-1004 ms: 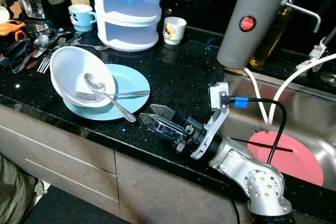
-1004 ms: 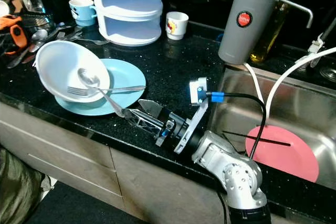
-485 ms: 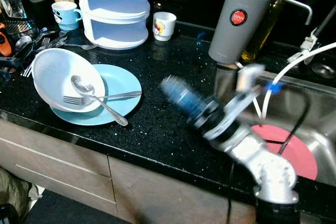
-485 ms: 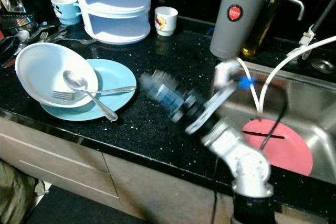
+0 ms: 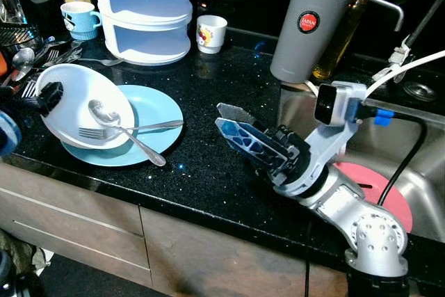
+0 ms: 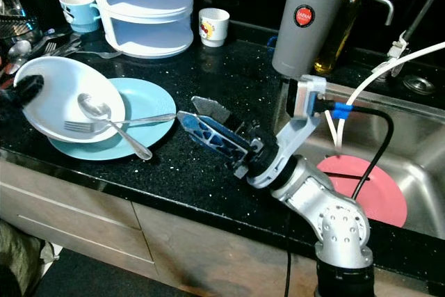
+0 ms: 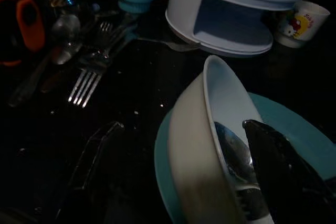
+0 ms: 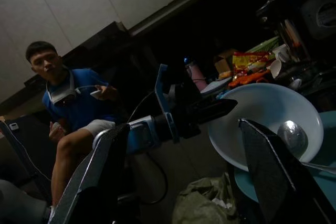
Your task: Kitchen organization
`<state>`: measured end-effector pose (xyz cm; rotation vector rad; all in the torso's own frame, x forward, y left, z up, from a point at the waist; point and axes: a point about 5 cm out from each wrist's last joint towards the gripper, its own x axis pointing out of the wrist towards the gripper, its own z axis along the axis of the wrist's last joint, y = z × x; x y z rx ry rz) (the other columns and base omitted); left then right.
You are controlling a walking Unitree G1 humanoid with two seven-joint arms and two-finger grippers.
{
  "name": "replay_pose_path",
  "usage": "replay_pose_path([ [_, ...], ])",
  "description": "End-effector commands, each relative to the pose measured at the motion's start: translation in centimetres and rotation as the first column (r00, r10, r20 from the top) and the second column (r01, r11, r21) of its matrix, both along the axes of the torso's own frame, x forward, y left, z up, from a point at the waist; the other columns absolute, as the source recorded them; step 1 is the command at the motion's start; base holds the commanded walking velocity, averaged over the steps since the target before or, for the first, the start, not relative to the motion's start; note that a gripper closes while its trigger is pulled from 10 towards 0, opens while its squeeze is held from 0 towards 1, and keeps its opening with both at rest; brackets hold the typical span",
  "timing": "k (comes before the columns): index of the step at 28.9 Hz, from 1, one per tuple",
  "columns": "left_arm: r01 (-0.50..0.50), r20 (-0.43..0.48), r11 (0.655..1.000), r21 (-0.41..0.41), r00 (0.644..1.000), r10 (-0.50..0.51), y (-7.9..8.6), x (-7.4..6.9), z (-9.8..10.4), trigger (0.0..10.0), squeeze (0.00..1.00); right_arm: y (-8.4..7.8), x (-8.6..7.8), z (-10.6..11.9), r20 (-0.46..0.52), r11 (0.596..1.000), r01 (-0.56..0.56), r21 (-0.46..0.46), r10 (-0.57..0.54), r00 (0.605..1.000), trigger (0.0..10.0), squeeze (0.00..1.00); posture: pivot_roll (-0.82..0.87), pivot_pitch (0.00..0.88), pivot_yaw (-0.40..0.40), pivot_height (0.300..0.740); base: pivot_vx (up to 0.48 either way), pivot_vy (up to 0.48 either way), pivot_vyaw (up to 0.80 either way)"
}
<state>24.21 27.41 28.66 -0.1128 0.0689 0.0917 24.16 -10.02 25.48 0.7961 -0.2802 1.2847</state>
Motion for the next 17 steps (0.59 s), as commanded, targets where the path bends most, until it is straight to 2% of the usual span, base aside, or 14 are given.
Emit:
replay_pose_path([
  [1, -0.002, -0.028, 0.999, -0.048, 1.000, 0.001, -0.1, 0.2, -0.2, 10.0, 0.00, -0.2, -0.1, 0.2, 0.003, 1.000, 0.010, -0.018, -0.010, 1.000, 10.0, 0.00, 0.18, 0.000, -0.073, 0.740, 0.000, 0.000, 0.00],
  [9, -0.053, -0.038, 0.993, -0.104, 0.998, 0.049, 0.7, 0.1, 0.0, 10.0, 0.00, -0.3, 0.3, -0.1, -0.012, 0.998, 0.052, -0.034, -0.053, 0.999, 10.0, 0.00, 0.17, 0.000, -0.073, 0.740, 0.000, 0.000, 0.00],
  [17, -0.078, -0.034, 0.990, -0.117, 0.997, 0.075, 1.2, 0.2, 0.3, 10.0, 0.00, -0.4, 0.7, -0.2, -0.031, 0.995, 0.092, -0.046, -0.093, 0.995, 10.0, 0.00, 0.17, 0.000, -0.070, 0.740, 0.000, 0.000, 0.00],
])
